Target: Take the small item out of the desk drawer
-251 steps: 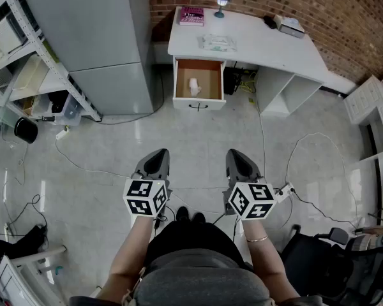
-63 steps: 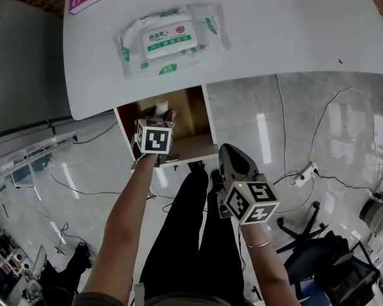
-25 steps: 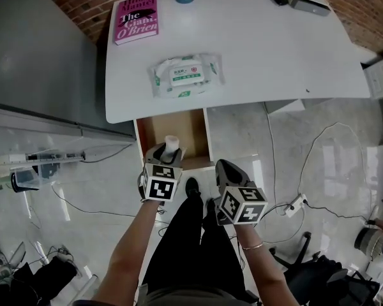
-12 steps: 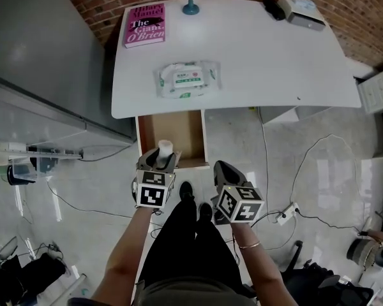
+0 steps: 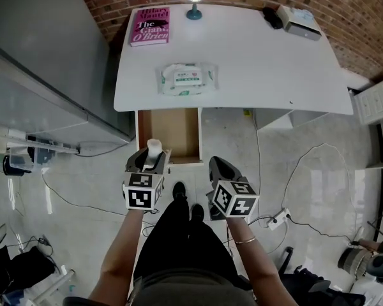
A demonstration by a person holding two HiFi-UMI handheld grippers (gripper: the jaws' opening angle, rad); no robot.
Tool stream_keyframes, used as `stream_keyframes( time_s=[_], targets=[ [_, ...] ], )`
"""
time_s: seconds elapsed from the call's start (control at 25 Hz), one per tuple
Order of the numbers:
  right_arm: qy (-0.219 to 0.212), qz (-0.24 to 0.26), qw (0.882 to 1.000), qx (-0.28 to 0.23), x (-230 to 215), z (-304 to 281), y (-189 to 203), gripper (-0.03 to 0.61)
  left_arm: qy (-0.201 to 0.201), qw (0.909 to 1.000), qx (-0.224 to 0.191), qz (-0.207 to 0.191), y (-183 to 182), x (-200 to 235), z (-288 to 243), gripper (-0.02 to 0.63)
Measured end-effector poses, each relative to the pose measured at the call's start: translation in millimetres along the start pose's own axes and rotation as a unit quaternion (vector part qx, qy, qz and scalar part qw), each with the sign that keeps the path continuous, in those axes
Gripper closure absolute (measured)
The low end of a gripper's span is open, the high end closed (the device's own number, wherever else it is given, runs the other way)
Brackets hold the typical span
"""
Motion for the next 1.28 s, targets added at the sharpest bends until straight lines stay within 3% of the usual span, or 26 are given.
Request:
stream_keyframes(
  time_s=[0.56,1.28],
  targets=[
    [-0.024,0.054,0.998,0.009,21,17,-3,0.577,-0.02,0.9956,-0.057,0.071,10,8,58,0.431],
    [-0.043,0.079,0.996,0.0,33,31,-6,0.578,-0.028,0.9918,-0.092,0.083,6,1,85,0.431]
  ],
)
Point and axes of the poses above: the fingertips, and each gripper's own axes: z backward along the fingers, x to its left, y out of its underside, the point moved 8 cm from there along z, backward along the fingers, and after that the axes turned 1 degree about -z, right-handed, at the moved point
